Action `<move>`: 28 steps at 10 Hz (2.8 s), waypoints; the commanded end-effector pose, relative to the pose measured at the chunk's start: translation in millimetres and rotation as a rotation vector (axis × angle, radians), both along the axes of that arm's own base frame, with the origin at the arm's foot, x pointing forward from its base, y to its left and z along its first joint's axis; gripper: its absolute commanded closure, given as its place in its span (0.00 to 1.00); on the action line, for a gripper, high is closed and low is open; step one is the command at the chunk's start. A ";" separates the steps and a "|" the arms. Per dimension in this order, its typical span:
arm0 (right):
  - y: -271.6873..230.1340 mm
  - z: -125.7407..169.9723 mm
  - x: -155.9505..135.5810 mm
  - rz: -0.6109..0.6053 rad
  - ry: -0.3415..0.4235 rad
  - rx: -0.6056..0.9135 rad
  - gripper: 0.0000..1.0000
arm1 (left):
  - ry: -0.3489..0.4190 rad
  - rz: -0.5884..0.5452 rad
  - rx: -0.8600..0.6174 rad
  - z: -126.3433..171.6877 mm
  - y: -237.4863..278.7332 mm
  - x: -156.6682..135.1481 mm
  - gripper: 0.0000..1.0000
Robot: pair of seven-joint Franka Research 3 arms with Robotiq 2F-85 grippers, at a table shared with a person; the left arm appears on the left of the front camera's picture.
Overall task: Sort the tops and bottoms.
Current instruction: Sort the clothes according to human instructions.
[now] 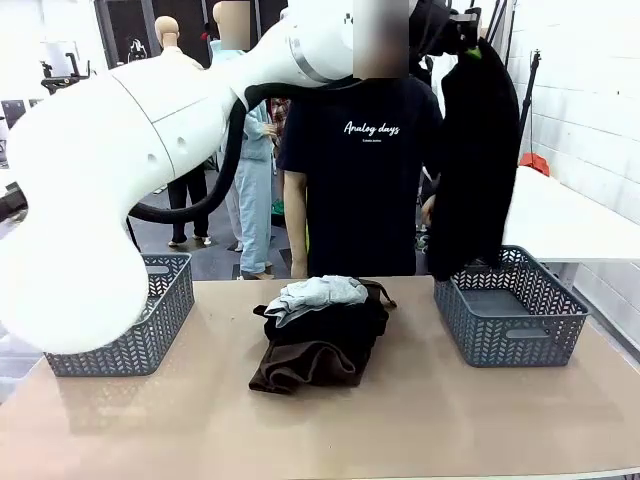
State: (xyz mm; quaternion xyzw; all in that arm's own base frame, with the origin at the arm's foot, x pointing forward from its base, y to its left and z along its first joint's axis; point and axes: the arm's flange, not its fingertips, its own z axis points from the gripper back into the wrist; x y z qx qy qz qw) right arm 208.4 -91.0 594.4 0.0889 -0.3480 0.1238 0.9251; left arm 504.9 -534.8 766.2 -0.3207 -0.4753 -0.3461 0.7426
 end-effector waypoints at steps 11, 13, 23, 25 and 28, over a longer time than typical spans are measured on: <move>0.4 -1.4 -0.8 0.004 0.009 -0.003 0.00 | -0.067 -0.010 -0.050 19.8 -27.4 38.6 1.00; 0.4 -1.4 -0.8 0.004 0.009 -0.003 0.00 | -0.085 -0.052 -0.078 21.7 -43.9 47.9 1.00; 0.4 -1.4 -0.8 0.004 0.009 -0.003 0.00 | 0.282 -0.190 0.164 -170.8 -125.0 63.0 1.00; 0.4 -1.4 -0.8 0.004 0.009 -0.003 0.00 | 0.322 -0.179 0.189 -181.6 -120.0 62.8 1.00; 0.4 -1.4 -0.8 0.004 0.009 -0.003 0.00 | 0.276 -0.179 0.185 -205.8 -88.3 25.9 1.00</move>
